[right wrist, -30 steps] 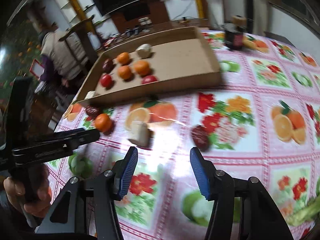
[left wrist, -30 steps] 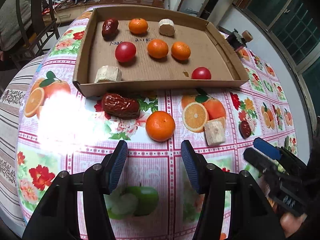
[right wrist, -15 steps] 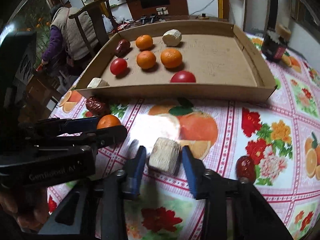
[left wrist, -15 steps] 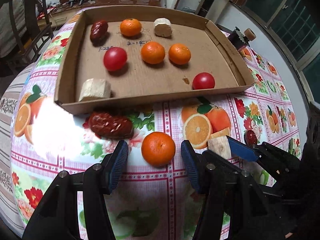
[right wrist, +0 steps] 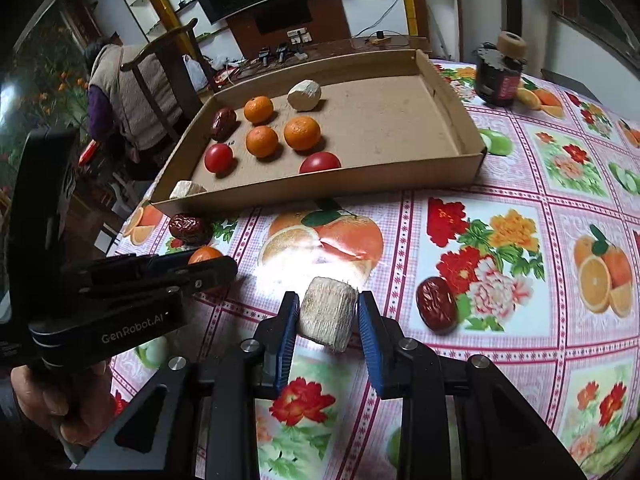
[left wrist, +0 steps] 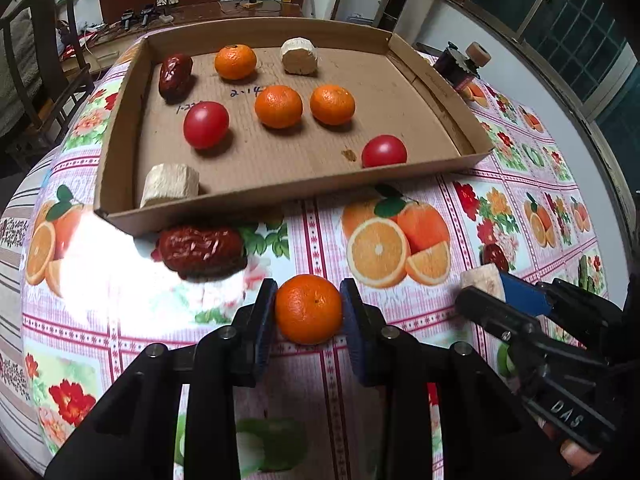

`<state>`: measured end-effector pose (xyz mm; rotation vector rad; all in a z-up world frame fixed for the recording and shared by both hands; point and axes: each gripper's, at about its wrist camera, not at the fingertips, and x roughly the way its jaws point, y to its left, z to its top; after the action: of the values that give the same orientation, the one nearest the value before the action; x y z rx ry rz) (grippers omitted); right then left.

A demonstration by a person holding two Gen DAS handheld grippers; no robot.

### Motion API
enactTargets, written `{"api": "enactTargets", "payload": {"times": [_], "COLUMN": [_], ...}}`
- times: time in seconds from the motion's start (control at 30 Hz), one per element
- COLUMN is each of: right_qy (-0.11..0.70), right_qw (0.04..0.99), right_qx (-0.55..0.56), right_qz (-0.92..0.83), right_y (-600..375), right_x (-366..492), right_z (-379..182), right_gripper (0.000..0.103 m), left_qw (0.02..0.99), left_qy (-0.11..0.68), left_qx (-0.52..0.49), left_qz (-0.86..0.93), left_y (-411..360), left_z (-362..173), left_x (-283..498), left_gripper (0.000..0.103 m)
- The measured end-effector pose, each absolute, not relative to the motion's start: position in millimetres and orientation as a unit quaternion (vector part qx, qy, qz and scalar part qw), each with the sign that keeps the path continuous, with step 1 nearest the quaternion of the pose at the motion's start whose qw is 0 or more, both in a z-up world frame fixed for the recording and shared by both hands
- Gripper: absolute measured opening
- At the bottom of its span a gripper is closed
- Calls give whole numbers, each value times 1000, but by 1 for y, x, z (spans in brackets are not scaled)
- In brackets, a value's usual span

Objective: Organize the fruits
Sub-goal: 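Carry the orange and root piece over the cardboard box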

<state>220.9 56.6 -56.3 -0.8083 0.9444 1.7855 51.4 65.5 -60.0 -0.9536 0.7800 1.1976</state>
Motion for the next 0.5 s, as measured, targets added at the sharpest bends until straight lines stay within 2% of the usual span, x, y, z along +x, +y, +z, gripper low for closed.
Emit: {"api": "enactTargets", "payload": {"times": [0.5], "right_qy": [388], "right_qw": [474], "right_qx": [-301], "right_qz": [731], "right_y": [40], "right_x": [225], "right_z": [-27], "right_gripper": [30], "left_qw": [667], "left_qy": [322], "left_qx": [-415], "left_qz": [529], "left_y": [46], "left_z": [-24], "left_x": [38], "left_gripper": [29]}}
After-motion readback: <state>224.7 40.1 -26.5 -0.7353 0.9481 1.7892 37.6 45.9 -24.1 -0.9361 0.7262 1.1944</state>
